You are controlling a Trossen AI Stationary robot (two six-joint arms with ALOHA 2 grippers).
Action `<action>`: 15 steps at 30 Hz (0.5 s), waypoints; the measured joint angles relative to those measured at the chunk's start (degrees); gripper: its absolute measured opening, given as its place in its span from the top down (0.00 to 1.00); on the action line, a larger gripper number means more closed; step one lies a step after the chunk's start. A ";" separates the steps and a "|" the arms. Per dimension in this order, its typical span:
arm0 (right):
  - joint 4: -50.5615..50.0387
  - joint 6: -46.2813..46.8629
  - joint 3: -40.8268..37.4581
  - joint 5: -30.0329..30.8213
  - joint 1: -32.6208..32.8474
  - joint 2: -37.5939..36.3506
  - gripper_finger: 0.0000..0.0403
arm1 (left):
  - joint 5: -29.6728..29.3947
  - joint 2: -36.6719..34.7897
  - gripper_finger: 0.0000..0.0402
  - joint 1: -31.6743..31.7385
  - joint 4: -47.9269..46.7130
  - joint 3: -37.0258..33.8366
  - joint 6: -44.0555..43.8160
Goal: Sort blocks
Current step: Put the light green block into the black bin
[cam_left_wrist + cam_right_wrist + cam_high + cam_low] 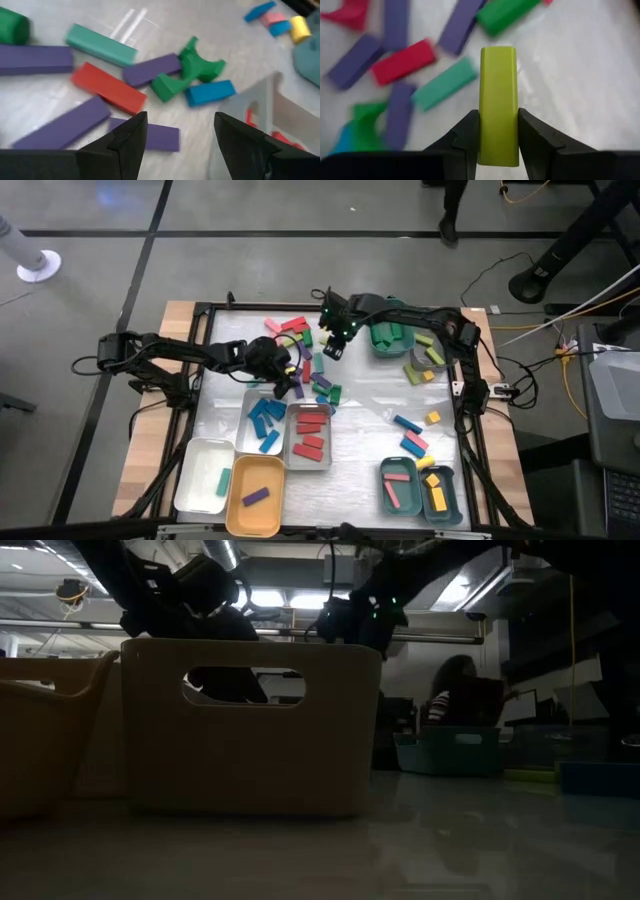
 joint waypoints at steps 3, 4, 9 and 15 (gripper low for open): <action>-10.52 0.02 4.56 -5.67 0.04 -0.11 0.71 | -2.40 0.00 0.46 0.00 0.01 0.00 0.17; -13.82 -0.01 5.94 -7.89 0.04 -0.11 0.71 | -2.77 0.00 0.46 0.00 0.01 0.00 0.48; -30.63 0.27 12.42 -20.47 0.04 -0.11 0.71 | -3.14 0.00 0.46 0.00 0.31 0.00 2.10; -40.26 0.22 15.06 -29.04 2.24 -0.47 0.71 | -3.15 -0.02 0.46 0.00 0.66 0.00 2.90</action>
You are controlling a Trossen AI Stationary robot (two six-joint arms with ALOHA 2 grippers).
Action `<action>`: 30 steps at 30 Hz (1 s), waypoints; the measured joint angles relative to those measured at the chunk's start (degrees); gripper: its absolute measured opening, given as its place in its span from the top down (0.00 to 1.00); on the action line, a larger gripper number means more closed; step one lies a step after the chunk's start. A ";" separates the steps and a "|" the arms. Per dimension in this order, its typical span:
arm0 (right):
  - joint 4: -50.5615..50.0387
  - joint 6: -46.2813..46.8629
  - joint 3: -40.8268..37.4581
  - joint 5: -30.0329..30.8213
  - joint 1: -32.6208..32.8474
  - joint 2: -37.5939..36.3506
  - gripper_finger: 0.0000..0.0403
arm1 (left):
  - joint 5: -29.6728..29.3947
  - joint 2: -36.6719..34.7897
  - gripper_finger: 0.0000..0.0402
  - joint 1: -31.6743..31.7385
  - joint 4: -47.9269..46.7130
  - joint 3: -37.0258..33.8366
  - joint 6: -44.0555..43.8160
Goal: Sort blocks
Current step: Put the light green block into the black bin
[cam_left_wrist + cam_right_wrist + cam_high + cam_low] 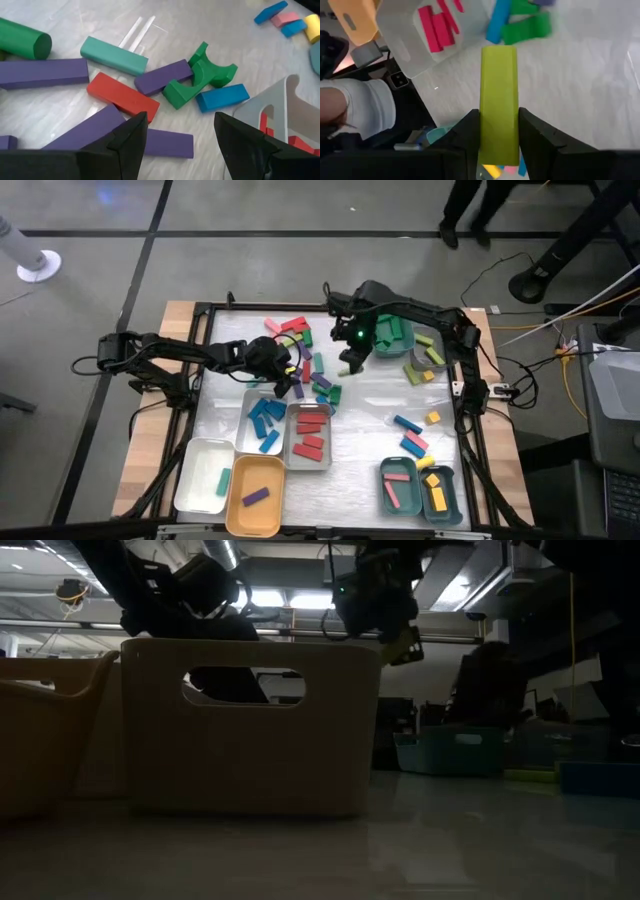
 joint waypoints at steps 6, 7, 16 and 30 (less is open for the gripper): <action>-0.22 -0.21 -0.30 -0.80 5.92 -0.90 0.71 | -0.01 -0.02 0.46 0.00 0.66 -0.02 -0.25; -0.22 -0.41 -0.32 -0.76 7.05 -0.98 0.71 | -0.01 -0.02 0.46 -0.01 0.70 -0.02 -0.25; -0.20 -3.30 -0.32 5.40 15.24 -1.65 0.71 | -0.09 -0.02 0.46 -1.47 0.87 -0.02 -0.78; -0.19 -6.31 -0.32 28.13 21.13 -1.65 0.71 | 0.01 -0.02 0.46 0.22 3.20 -0.02 -0.61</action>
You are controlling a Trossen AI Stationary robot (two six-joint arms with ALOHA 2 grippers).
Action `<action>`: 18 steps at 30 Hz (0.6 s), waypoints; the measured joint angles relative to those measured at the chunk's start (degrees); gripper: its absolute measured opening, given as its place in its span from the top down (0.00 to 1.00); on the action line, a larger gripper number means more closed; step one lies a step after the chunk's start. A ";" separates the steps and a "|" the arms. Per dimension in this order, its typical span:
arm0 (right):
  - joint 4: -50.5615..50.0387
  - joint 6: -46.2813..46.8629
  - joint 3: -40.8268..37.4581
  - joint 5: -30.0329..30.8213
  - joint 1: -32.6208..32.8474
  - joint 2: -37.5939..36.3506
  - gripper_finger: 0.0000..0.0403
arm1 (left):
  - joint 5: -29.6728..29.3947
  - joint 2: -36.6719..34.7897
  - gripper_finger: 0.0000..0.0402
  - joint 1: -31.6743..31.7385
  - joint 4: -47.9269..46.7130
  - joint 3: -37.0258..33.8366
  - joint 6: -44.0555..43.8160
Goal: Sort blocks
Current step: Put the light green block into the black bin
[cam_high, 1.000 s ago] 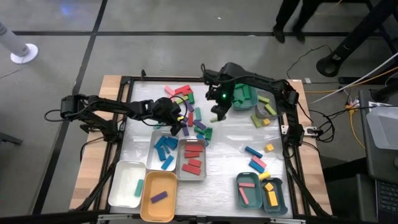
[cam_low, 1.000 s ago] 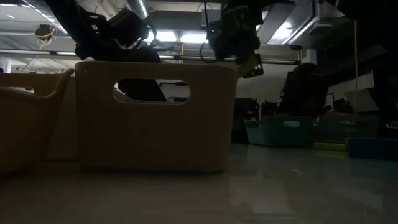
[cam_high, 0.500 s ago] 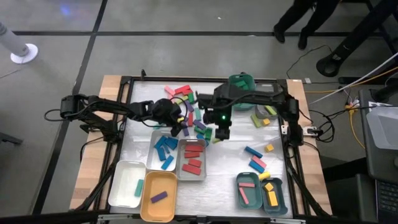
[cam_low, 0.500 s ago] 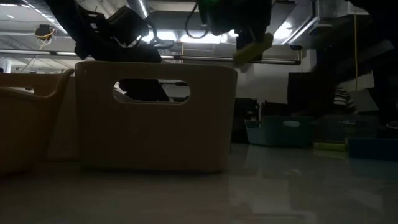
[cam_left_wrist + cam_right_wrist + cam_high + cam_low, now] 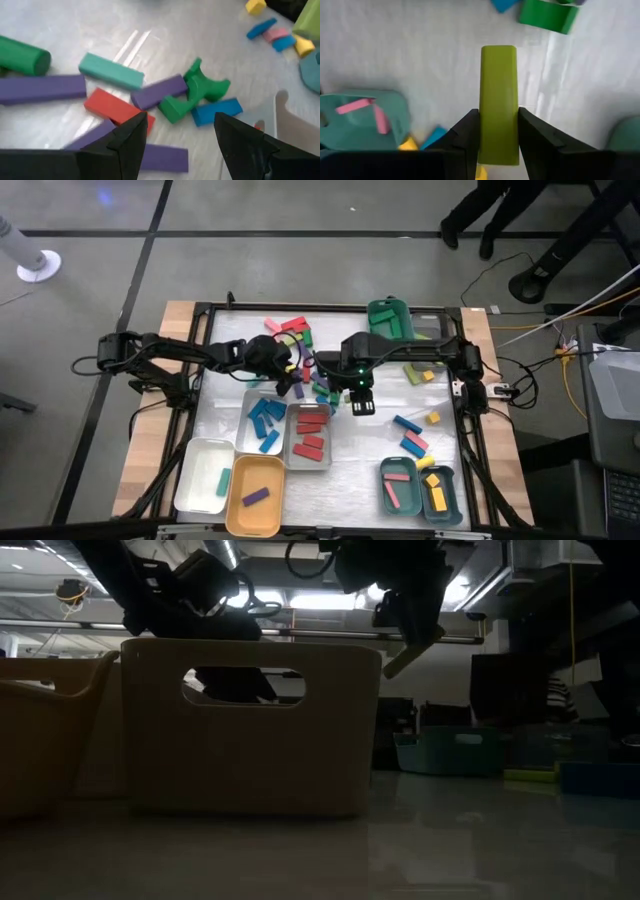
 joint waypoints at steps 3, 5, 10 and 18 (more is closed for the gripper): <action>-0.01 0.02 0.00 0.53 -0.58 0.00 0.71 | -0.02 0.00 0.46 1.07 0.86 0.00 0.96; 0.01 0.03 0.00 0.64 -0.97 0.00 0.71 | -0.02 0.00 0.46 1.80 0.83 0.00 1.12; 0.01 -1.85 0.00 1.01 -2.83 0.00 0.71 | -0.02 0.00 0.46 3.21 0.82 0.00 1.04; -0.04 -3.74 -3.15 8.27 -10.08 -4.51 0.71 | -0.02 0.00 0.46 3.83 0.60 0.00 0.99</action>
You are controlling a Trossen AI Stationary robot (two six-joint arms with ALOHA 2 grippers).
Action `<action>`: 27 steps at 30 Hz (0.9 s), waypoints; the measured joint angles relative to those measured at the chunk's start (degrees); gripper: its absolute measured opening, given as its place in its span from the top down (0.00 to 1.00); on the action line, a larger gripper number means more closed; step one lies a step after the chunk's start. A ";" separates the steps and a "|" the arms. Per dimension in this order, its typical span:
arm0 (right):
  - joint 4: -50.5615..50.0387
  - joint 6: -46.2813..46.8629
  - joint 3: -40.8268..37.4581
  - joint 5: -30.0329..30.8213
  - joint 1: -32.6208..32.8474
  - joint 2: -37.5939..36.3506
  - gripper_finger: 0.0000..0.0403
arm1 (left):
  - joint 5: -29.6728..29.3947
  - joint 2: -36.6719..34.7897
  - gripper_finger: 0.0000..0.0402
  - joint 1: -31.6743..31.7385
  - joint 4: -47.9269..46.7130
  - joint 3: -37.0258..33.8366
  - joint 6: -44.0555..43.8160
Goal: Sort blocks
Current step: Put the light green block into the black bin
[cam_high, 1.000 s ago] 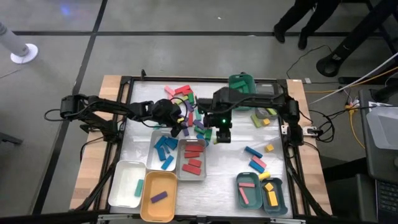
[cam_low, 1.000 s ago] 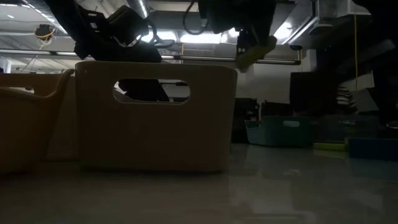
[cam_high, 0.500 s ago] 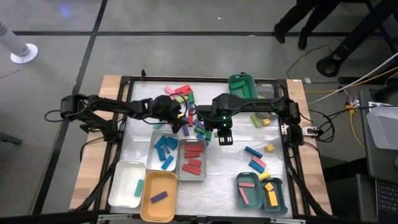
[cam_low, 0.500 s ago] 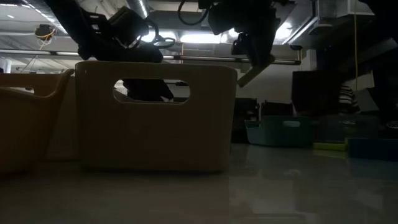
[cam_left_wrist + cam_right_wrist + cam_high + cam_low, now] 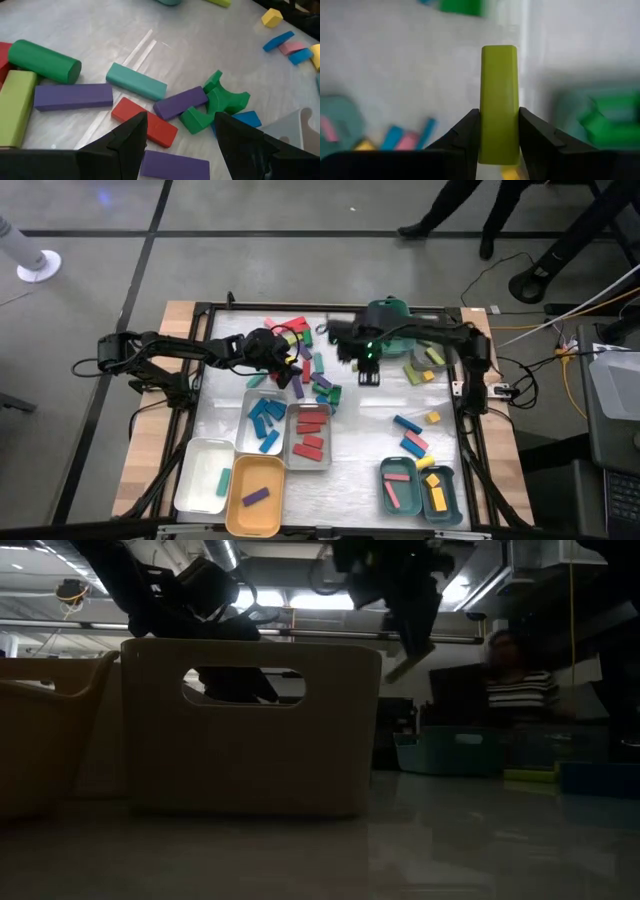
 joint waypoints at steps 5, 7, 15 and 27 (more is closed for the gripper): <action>0.01 2.40 -8.85 2.70 -7.56 -8.63 0.71 | 0.01 0.00 0.46 0.00 -0.02 0.00 0.00; -0.04 2.61 -12.99 3.40 -10.85 -12.62 0.71 | 0.00 0.00 0.46 0.00 0.04 0.00 0.00; 0.38 5.63 -28.47 9.66 -25.02 -25.19 0.71 | 0.00 0.02 0.46 0.00 0.38 0.00 -1.78; 12.44 4.35 -42.28 13.49 -37.15 -27.66 0.71 | -7.27 0.02 0.46 0.08 4.30 0.02 -3.69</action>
